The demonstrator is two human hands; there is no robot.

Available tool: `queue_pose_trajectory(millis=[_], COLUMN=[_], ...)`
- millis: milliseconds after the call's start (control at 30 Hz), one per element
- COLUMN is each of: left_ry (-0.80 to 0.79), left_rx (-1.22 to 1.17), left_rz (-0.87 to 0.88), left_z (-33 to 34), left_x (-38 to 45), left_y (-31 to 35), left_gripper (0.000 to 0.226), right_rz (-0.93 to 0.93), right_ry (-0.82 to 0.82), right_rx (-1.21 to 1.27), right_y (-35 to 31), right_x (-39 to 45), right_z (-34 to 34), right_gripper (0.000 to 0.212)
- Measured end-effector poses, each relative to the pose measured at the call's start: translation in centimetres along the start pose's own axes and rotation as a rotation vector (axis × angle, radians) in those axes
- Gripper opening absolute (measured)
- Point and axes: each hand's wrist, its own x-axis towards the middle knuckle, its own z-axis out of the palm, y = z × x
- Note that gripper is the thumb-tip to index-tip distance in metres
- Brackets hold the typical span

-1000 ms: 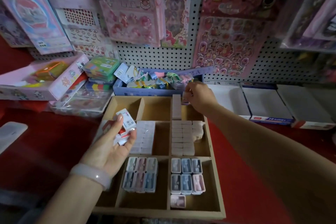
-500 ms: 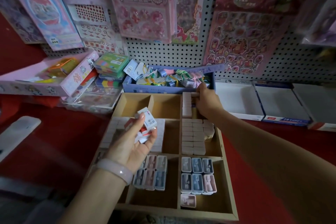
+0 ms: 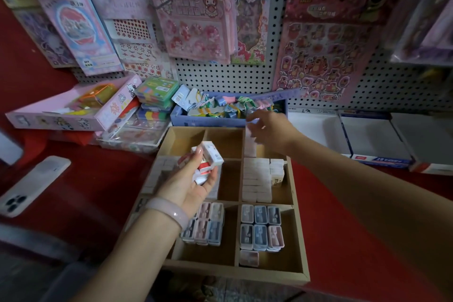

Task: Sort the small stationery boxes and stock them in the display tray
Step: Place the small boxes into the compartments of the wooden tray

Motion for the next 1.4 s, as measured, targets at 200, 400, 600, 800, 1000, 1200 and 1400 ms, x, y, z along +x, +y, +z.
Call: queue_pose_trajectory(millis=[200, 400, 600, 800, 1000, 1200, 1400], left_ry=[-0.021, 0.057, 0.073, 0.108, 0.124, 0.118, 0.145], left_rx=[0.081, 0.062, 0.059, 0.012, 0.01, -0.062, -0.143], left_rz=[-0.037, 0.014, 0.092, 0.113, 0.165, 0.18, 0.159], left_z=[2.1, 0.8, -2.3, -4.3, -5.5, -6.3, -7.7], left_x=[-0.5, 0.2, 0.0, -0.8, -2.1, -3.3, -3.6], left_y=[-1.6, -0.1, 2.6, 3.7, 5.1, 5.8, 6.1], left_gripper=[0.012, 0.008, 0.006, 0.005, 0.058, 0.046, 0.023], right_rz=[-0.076, -0.033, -0.175, -0.156, -0.194, -0.255, -0.179], right_ry=[-0.5, -0.171, -0.276, -0.287, -0.305, -0.23, -0.259], right_rx=[0.506, 0.209, -0.415, -0.734, -0.868, -0.904, -0.719], right_y=[-2.8, -1.9, -3.2, -4.4, -4.5, -3.6, -4.5], right_x=[-3.9, -3.5, -3.6, -3.1, -2.4, -3.2, -3.5], right_z=[0.3, -0.7, 2.1, 5.9, 7.0, 7.6, 5.3], right_gripper=[0.027, 0.024, 0.023, 0.029, 0.029, 0.036, 0.022])
